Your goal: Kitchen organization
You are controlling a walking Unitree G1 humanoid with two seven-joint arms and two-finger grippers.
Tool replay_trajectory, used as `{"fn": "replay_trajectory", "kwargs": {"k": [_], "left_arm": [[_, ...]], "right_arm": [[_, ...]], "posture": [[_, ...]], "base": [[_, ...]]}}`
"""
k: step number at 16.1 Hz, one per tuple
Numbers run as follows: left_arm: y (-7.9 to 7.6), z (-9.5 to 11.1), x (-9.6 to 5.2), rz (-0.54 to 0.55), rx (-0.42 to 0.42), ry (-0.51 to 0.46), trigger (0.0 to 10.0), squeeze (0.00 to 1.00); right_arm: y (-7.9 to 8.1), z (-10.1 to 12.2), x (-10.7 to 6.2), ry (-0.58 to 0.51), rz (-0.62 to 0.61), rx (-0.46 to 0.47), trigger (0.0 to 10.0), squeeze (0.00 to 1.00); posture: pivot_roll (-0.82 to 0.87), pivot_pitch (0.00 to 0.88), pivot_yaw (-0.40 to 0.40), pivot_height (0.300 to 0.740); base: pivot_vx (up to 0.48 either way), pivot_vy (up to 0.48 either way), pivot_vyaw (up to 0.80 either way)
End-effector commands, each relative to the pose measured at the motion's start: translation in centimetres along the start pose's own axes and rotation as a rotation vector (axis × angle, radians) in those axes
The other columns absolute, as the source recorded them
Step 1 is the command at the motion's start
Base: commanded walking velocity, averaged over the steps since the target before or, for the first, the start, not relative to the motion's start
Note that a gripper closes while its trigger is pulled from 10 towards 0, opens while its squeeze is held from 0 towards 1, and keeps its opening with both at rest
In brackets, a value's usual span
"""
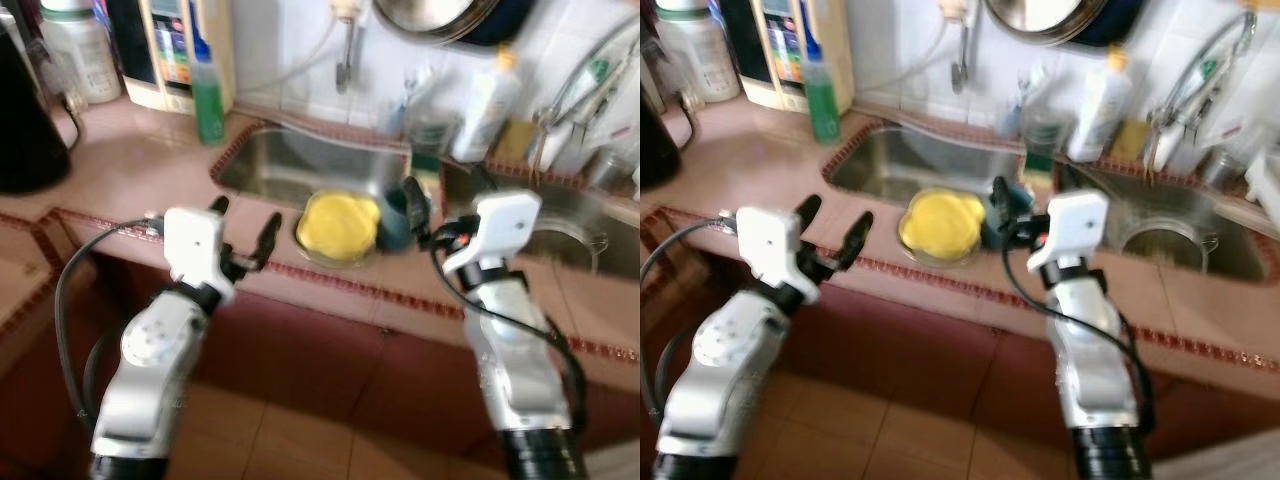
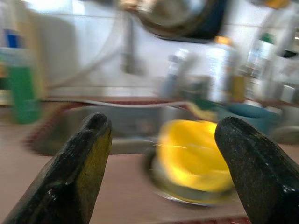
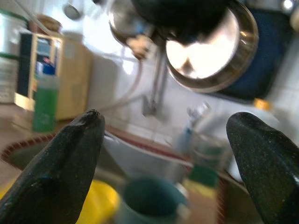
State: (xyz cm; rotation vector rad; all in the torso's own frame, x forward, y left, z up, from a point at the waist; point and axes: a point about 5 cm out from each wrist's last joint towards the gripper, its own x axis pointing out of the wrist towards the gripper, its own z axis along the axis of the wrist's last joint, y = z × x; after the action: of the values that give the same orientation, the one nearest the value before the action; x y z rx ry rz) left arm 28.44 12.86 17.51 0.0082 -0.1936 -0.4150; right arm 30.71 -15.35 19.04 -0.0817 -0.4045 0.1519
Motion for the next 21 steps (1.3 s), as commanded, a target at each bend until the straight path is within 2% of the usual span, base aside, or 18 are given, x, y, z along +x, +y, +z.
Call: {"fn": "replay_trajectory", "kwargs": {"k": [1, 4, 6, 8, 12, 16, 21], "left_arm": [[0.0, 0.1, 0.0, -0.014, 0.038, 0.009, 10.0, 0.0], [0.0, -0.1, 0.0, -0.027, 0.074, 0.039, 10.0, 0.0], [-0.1, -0.2, 0.1, -0.055, 0.081, 0.054, 10.0, 0.0], [-0.1, -0.3, 0.1, -0.066, 0.099, 0.056, 10.0, 0.0], [-0.1, 0.0, 0.3, -0.07, 0.072, 0.042, 10.0, 0.0], [0.0, 0.2, 0.6, -0.075, 0.05, 0.033, 10.0, 0.0], [0.0, 0.3, 0.7, -0.079, 0.037, 0.026, 10.0, 0.0]], "right_arm": [[-0.2, -0.1, 0.2, 0.012, -0.014, 0.005, 10.0, 0.0], [-0.9, -1.1, 0.2, 0.079, -0.063, -0.015, 10.0, 0.0], [-2.5, -1.9, 0.2, 0.14, -0.179, -0.009, 10.0, 0.0], [-3.4, -2.3, 0.1, 0.167, -0.243, 0.019, 10.0, 0.0], [-3.1, -2.2, 0.1, 0.155, -0.214, -0.003, 10.0, 0.0], [-2.6, -2.0, 0.3, 0.143, -0.205, -0.008, 10.0, 0.0], [-2.8, -1.9, 0.4, 0.14, -0.201, -0.017, 10.0, 0.0]], "posture": [[0.02, 0.0, -0.074, 0.732], [0.02, 0.0, -0.076, 0.732], [0.02, 0.0, -0.076, 0.732], [0.02, 0.0, -0.074, 0.732], [0.01, 0.0, -0.072, 0.732], [0.01, 0.0, -0.069, 0.732], [0.01, 0.0, -0.07, 0.732]], "base": [[0.0, 0.0, 0.0], [0.0, 0.0, 0.0], [0.0, 0.0, 0.0], [0.0, 0.0, 0.0], [0.0, 0.0, 0.0], [0.296, 0.0, 0.0], [0.397, 0.0, 0.0]]}}
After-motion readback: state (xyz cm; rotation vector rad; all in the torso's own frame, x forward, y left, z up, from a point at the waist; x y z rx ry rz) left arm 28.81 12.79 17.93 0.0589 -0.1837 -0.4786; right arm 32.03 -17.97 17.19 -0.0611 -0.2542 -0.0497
